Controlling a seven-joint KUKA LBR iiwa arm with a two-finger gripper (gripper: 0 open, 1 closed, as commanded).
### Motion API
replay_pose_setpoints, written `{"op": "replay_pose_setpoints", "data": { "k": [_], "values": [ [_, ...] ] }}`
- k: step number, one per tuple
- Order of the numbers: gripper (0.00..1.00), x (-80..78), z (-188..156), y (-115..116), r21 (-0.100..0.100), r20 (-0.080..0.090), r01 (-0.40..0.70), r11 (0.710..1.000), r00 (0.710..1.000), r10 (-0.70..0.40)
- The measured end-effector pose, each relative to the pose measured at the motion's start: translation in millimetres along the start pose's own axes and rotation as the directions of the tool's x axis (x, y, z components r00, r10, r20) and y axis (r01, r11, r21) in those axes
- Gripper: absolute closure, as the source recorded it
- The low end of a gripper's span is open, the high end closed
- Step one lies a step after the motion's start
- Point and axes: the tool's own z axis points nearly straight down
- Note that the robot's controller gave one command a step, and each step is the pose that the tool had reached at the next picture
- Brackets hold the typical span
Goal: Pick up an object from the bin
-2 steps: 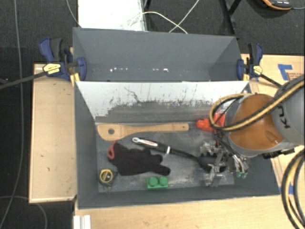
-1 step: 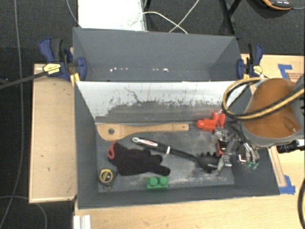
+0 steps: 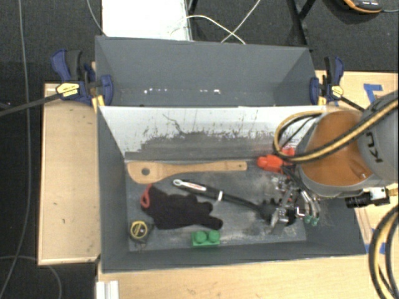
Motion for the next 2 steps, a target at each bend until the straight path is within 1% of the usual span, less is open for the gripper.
{"op": "replay_pose_setpoints", "data": {
  "k": [1,2],
  "values": [
    [0.00,3.1,30.1,4.9,-0.003,0.019,-0.115,0.993,0.993,0.115],
    [1.00,-3.9,29.9,28.1,-0.002,0.004,-0.127,0.992,0.992,0.127]
  ]
}}
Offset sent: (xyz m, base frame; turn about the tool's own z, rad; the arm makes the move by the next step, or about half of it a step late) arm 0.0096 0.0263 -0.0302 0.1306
